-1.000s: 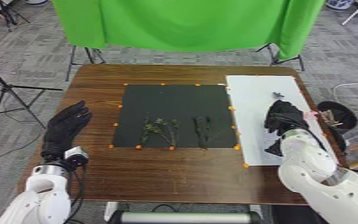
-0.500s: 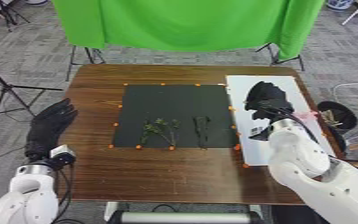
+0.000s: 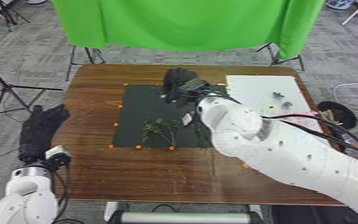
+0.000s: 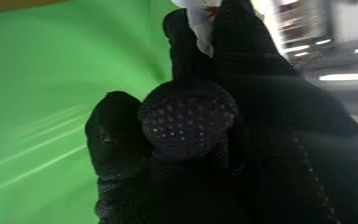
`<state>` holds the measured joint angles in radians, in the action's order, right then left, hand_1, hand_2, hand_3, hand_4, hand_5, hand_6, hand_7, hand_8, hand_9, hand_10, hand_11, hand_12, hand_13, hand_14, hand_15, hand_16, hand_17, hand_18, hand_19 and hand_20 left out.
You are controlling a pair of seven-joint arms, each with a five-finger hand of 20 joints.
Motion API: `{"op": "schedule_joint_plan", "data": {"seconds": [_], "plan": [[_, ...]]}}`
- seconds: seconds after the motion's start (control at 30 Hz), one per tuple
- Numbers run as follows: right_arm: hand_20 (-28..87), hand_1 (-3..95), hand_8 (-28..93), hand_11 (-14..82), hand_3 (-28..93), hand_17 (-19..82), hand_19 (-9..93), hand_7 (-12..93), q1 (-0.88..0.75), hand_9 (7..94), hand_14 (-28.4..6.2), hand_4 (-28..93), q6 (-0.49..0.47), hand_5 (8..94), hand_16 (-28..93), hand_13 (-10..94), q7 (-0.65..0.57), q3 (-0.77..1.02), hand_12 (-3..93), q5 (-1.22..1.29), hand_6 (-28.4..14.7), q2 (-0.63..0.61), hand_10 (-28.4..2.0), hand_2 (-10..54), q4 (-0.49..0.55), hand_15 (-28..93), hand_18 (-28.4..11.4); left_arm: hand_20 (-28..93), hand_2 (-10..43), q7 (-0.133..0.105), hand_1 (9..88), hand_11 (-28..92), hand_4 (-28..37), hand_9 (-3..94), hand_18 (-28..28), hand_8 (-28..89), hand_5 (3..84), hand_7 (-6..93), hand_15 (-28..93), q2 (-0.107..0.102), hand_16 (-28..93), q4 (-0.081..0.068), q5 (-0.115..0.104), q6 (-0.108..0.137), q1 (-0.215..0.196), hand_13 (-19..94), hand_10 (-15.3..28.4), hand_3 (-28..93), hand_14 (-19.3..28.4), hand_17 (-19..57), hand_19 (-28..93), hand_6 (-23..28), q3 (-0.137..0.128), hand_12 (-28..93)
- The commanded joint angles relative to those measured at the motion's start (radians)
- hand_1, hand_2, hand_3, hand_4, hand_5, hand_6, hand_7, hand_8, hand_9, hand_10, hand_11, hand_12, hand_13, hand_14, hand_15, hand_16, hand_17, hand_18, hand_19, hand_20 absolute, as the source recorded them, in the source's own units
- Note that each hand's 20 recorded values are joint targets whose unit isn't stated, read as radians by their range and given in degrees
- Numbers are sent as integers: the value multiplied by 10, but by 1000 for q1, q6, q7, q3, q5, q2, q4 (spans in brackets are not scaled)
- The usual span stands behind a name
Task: Arrange flowers
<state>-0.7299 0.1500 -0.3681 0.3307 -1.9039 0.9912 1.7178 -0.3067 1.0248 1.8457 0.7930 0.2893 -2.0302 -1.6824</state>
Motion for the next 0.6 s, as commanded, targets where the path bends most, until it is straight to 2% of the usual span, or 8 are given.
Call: {"op": "schedule_joint_plan", "data": {"seconds": [0.03, 0.1, 0.2, 0.3, 0.4, 0.47, 0.6], "plan": [[443, 600, 64, 54, 626, 659, 932, 249, 72, 886, -19, -156, -56, 788, 289, 917, 82, -83, 346, -9, 4, 174, -122, -95, -31, 577, -109, 200, 297, -11, 268, 195, -283, 606, 69, -92, 715, 148, 209, 2, -24, 7, 3, 43, 33, 406, 111, 562, 143, 120, 29, -20, 43, 73], [446, 599, 61, 52, 628, 659, 932, 249, 76, 884, -18, -158, -72, 788, 289, 917, 103, -99, 344, -26, 6, 197, -121, -95, -51, 578, -108, 200, 299, -25, 260, 195, -283, 605, 69, -91, 717, 147, 211, -1, -26, 6, -12, 55, 42, 406, 112, 576, 143, 120, 29, -18, 55, 73], [453, 596, 55, 49, 632, 660, 932, 250, 80, 884, -18, -161, -65, 788, 291, 915, 119, -127, 341, -62, 8, 225, -115, -95, -83, 583, -107, 201, 300, -61, 256, 196, -283, 606, 69, -91, 717, 148, 218, -7, -26, 4, -43, 101, 59, 414, 116, 581, 148, 122, 30, -18, 82, 73], [478, 593, 42, 46, 637, 666, 932, 250, 77, 885, -12, -176, -64, 795, 296, 914, 120, -148, 336, -74, 18, 244, -110, -95, -107, 601, -100, 203, 300, -79, 251, 199, -283, 615, 70, -91, 719, 148, 227, -8, -27, 3, -53, 138, 74, 426, 120, 586, 151, 129, 33, -17, 105, 74], [490, 591, 38, 45, 638, 669, 932, 250, 77, 885, -12, -179, -77, 796, 296, 914, 118, -164, 332, -83, 20, 260, -106, -95, -128, 604, -101, 205, 300, -92, 245, 201, -283, 616, 69, -90, 718, 150, 232, -9, -31, -1, -64, 150, 86, 429, 122, 596, 152, 132, 34, -16, 121, 75], [492, 593, 36, 44, 635, 670, 932, 250, 74, 885, -13, -181, -74, 797, 296, 915, 123, -167, 330, -103, 21, 272, -106, -95, -149, 605, -101, 206, 299, -93, 247, 199, -283, 606, 70, -90, 708, 150, 234, -7, -33, -3, -75, 145, 92, 429, 124, 595, 153, 132, 34, -15, 129, 74], [500, 594, 31, 41, 632, 671, 932, 248, 57, 886, -13, -186, -65, 799, 295, 916, 112, -171, 323, -116, 23, 295, -105, -95, -185, 609, -103, 207, 288, -85, 225, 191, -283, 561, 73, -90, 627, 146, 238, 2, -37, -9, -82, 138, 100, 423, 130, 612, 155, 133, 33, -10, 139, 72]]}}
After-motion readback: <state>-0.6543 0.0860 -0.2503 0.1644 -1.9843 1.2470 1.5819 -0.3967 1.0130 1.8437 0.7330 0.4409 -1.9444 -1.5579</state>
